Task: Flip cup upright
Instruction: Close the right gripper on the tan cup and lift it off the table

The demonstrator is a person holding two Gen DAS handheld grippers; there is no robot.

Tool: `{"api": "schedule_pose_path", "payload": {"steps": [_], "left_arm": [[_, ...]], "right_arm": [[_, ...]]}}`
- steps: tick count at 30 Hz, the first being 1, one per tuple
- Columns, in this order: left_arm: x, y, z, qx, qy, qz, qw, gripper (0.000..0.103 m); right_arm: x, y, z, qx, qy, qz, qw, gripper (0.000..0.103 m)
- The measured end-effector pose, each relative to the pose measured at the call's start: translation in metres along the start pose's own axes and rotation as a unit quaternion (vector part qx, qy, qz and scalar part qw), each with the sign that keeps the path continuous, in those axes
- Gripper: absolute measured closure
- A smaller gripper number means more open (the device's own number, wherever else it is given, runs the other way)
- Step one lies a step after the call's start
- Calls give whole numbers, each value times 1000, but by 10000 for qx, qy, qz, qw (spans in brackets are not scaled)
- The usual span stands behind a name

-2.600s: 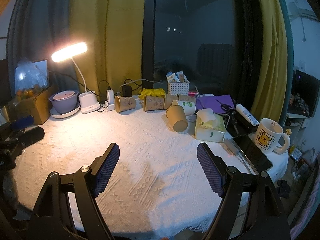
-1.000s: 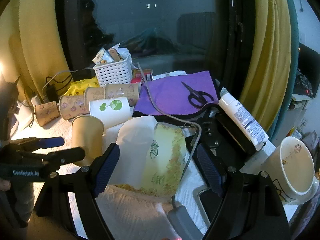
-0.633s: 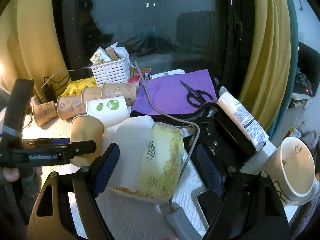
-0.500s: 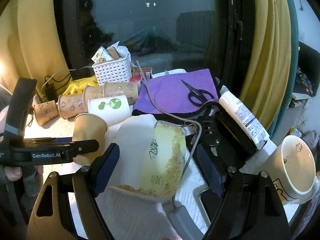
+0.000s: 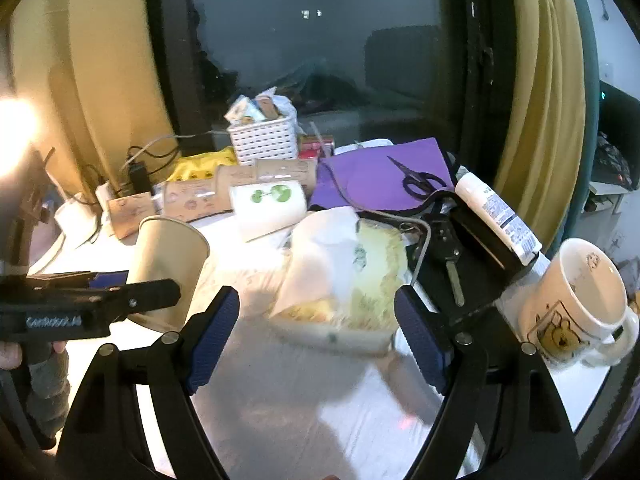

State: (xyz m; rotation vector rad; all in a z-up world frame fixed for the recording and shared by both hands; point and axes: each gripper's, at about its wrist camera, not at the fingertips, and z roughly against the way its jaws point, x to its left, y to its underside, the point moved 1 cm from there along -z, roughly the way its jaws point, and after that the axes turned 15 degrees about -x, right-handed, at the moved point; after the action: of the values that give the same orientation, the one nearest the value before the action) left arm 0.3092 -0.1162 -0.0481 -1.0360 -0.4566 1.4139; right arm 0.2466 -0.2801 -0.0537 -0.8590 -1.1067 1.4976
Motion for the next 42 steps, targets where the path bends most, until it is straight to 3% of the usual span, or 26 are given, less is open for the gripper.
{"api": "schedule_pose_path", "payload": {"steps": [10,17,27,35,42], "left_arm": [[-11,63,93,-320,-180,-863,9956,37],[-6,100,143,-632,-136,-989,9930,37],[-16,152,212,-1555,-91,-1591,9749,37],[-19,176,247,-2047,83,-1608,9655,37],[-28,183,264,-2404,276,-1818,9531,37]], "right_arm": [[41,21,49,114,-453,-20,9989,21],[87,38,89,280,-983,-33,9948,21],[150,52,148,383,-2090,-185,9770,21],[178,59,184,430,-2463,-289,9678,21],[183,56,185,511,-2817,-523,9567,21]]}}
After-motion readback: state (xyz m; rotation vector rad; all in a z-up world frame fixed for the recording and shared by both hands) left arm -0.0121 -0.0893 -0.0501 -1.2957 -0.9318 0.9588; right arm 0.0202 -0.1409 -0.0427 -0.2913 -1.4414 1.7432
